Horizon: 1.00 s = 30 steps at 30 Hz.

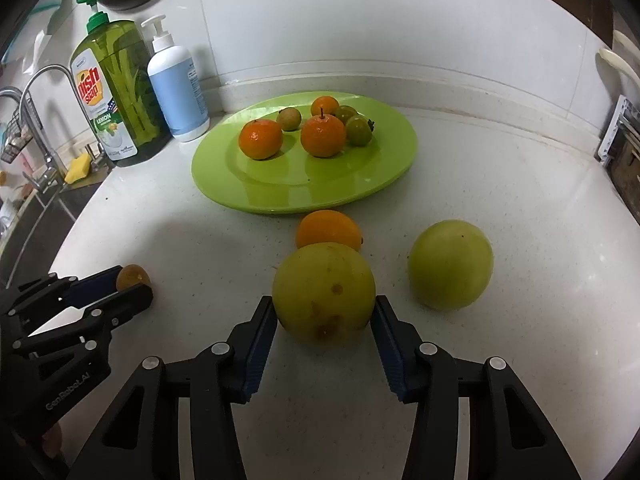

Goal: Organize fruits
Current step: 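Grasp a small brown fruit with the left tool while the right tool grasps a large yellow-green fruit, then carry both fruits onto the green plate and open both tools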

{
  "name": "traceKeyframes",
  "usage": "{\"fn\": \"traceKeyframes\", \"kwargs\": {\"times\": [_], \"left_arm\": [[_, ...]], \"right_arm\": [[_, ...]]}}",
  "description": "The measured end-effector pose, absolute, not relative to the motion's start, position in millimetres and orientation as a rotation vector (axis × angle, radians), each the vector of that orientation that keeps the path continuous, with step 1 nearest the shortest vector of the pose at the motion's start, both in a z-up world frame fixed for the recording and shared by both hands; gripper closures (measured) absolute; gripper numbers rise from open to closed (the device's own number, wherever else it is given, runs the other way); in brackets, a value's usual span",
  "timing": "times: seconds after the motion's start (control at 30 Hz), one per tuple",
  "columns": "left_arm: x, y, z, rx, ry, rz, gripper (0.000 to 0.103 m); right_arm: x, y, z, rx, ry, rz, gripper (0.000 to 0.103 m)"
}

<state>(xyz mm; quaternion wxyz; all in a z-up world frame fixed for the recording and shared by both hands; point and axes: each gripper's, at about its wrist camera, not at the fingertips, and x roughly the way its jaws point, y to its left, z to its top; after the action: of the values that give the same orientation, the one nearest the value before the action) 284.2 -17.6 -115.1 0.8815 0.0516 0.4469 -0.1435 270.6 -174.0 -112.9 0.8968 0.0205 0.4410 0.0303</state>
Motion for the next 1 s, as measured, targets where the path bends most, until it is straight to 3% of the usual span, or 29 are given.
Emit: {"fn": "traceKeyframes", "kwargs": {"times": [1.0], "left_arm": [[266.5, -20.8, -59.1, 0.106, 0.786, -0.347, 0.073]], "right_arm": [[244.3, -171.8, -71.0, 0.051, 0.819, 0.101, 0.055]]}}
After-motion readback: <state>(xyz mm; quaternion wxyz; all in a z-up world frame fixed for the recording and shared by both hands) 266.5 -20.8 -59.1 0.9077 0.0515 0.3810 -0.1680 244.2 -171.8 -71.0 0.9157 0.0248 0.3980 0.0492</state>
